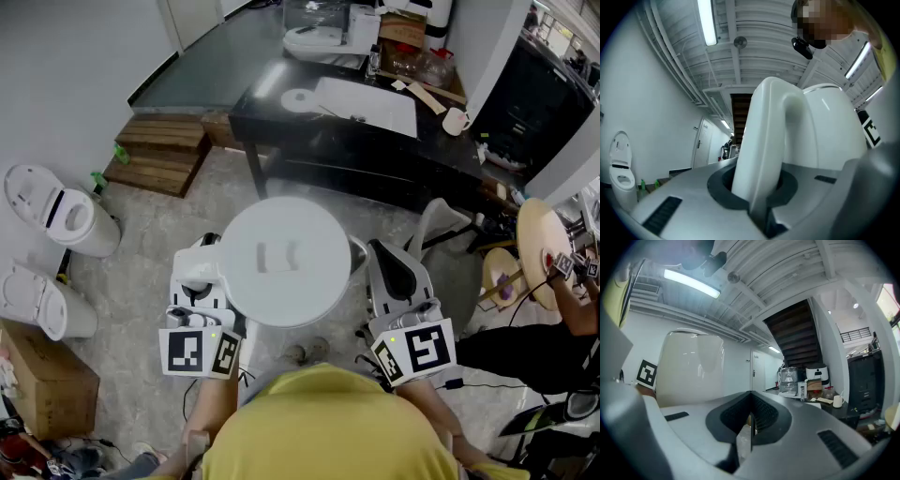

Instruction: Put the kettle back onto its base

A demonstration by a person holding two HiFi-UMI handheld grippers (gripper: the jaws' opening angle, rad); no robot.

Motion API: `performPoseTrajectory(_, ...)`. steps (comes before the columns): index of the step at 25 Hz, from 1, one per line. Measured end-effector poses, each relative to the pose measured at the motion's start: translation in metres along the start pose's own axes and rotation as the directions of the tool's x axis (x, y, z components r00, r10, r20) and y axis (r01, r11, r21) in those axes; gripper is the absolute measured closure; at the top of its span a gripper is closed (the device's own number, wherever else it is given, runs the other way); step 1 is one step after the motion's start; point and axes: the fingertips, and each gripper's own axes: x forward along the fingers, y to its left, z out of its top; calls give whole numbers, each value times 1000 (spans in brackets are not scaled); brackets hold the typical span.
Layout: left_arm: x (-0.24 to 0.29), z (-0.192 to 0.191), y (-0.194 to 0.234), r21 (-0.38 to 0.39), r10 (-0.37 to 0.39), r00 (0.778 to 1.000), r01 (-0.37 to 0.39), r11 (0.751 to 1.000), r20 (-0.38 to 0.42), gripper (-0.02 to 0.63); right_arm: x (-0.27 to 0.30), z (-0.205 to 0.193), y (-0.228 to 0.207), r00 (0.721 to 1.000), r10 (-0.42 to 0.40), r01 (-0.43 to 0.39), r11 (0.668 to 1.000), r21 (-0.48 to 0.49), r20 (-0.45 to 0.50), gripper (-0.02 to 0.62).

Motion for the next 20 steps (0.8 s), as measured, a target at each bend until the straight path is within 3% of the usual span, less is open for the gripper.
performPoseTrajectory(20, 13, -5, -10, -3, 51, 999, -51, 999, 12, 575, 9, -4, -26, 999, 38, -40, 999, 36, 31, 580)
